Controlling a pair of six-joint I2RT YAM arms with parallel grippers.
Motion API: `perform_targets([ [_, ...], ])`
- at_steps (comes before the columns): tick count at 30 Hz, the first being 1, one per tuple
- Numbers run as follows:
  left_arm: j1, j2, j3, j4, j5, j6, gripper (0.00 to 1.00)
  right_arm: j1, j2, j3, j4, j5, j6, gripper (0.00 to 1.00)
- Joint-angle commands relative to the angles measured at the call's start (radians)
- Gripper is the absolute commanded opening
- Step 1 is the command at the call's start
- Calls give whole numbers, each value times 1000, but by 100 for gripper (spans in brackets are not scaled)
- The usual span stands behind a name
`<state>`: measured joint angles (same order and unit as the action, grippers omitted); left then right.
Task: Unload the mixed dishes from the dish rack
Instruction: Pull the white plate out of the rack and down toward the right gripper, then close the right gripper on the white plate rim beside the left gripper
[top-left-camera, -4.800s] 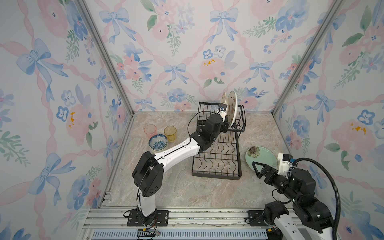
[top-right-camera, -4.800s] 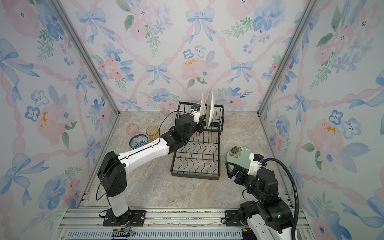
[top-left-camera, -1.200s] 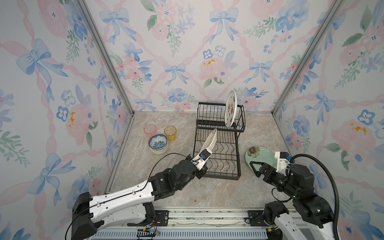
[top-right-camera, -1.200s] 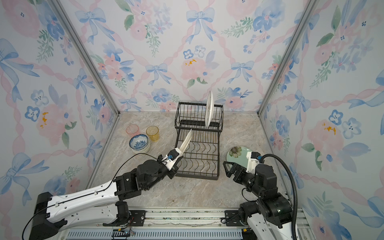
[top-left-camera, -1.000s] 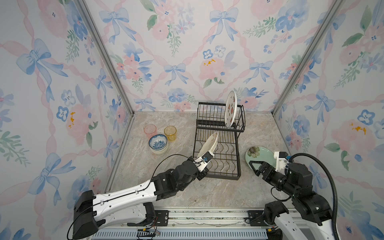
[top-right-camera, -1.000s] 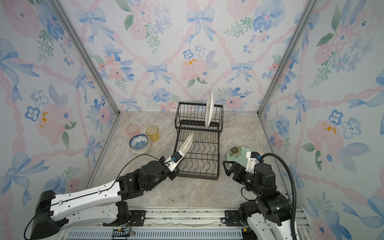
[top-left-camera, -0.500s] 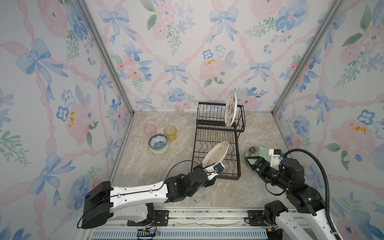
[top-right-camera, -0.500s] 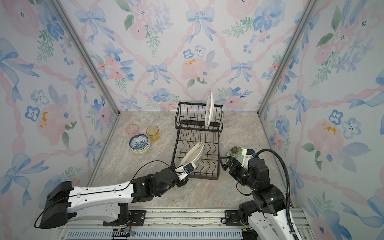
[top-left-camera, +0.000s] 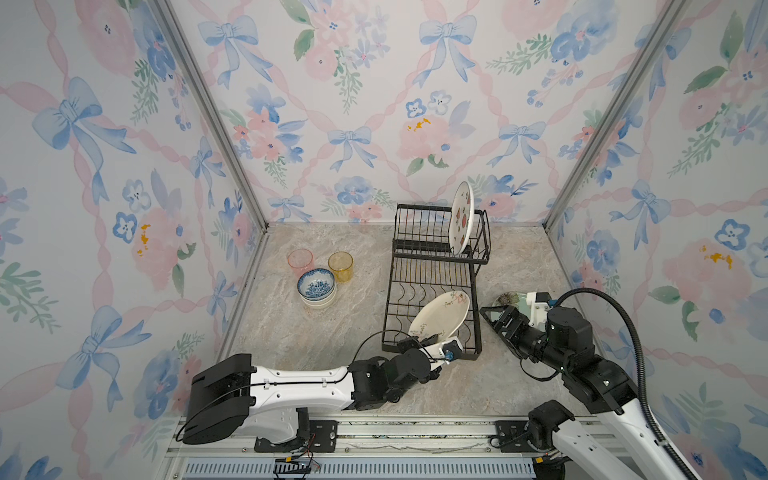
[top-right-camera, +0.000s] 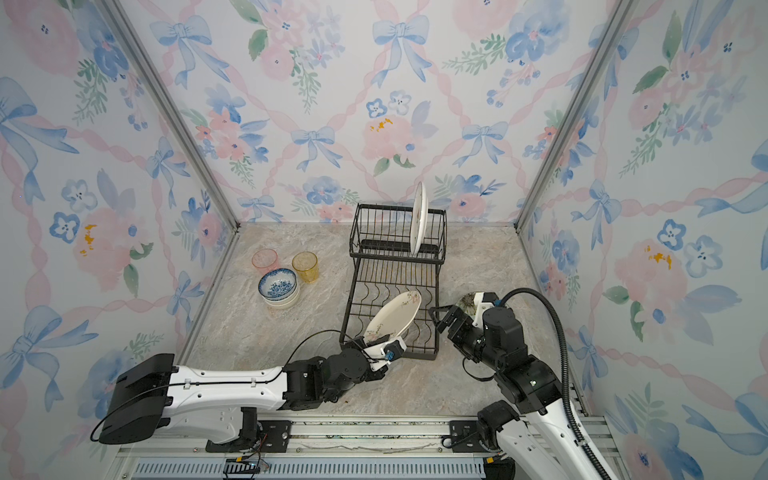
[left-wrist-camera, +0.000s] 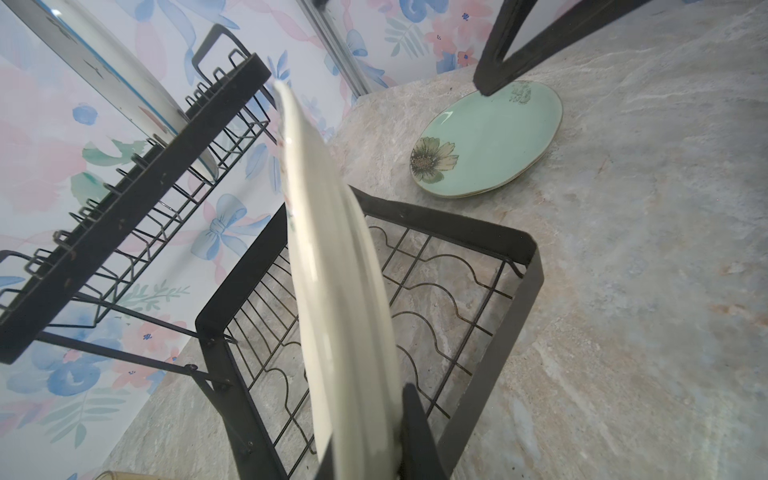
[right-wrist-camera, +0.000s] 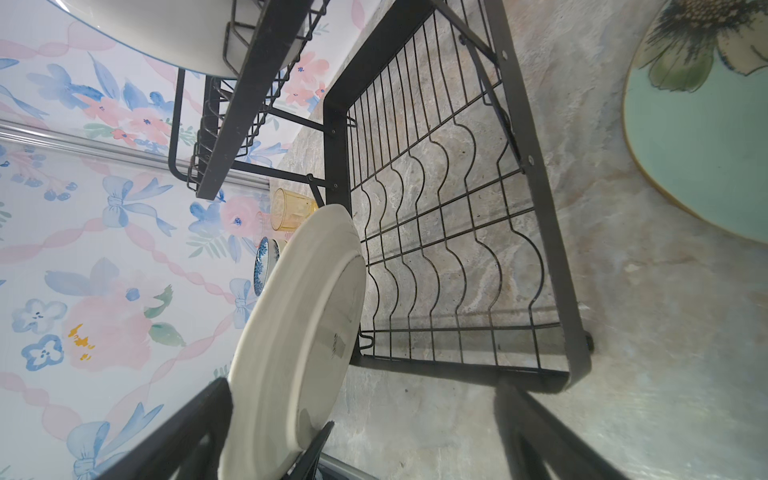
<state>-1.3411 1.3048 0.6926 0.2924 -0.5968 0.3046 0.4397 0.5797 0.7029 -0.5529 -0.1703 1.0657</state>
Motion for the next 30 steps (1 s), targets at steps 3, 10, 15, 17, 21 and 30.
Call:
perform_targets([
  [3, -26, 42, 80, 164, -62, 80, 0, 32, 15, 18, 50, 21, 61, 99],
  [10, -50, 138, 124, 169, -121, 134, 0, 71, 30, 21, 61, 35, 89, 99],
  [15, -52, 147, 130, 204, -105, 144, 0, 78, 40, 8, 68, 36, 106, 99],
  [17, -53, 154, 135, 213, -105, 156, 0, 79, 41, -2, 81, 35, 114, 97],
  [21, -58, 172, 138, 222, -113, 187, 0, 81, 51, -2, 92, 30, 115, 90],
  [30, -64, 178, 145, 236, -101, 182, 0, 88, 65, -22, 145, 6, 135, 77],
])
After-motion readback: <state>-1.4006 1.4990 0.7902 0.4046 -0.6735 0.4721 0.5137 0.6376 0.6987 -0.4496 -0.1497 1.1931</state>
